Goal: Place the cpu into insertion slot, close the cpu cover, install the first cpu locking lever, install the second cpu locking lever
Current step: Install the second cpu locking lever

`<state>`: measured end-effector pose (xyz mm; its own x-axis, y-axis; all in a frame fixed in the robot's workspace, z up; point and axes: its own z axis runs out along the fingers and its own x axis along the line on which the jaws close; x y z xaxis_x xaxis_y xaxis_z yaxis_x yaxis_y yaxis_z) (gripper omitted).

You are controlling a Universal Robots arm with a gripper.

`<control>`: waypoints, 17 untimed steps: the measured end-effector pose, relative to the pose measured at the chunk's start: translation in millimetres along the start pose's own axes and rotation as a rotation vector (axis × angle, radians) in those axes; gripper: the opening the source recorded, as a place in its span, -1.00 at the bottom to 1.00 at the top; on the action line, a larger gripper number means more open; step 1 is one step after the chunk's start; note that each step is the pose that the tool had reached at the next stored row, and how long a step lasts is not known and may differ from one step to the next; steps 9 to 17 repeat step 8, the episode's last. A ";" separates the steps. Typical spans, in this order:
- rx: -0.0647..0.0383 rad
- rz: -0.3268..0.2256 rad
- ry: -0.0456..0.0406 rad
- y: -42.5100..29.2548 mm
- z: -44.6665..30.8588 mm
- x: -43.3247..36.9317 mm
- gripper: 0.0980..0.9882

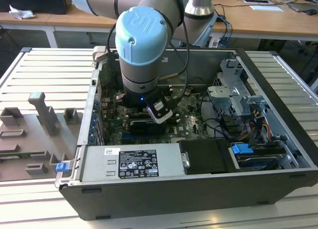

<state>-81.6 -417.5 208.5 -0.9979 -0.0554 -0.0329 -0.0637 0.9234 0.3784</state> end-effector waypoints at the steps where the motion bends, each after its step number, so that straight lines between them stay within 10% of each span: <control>1: 0.000 0.000 0.0000 0.4 -0.9 0.0 -0.98; 17: 0.000 0.000 -0.0001 1.6 -3.8 -0.1 -0.98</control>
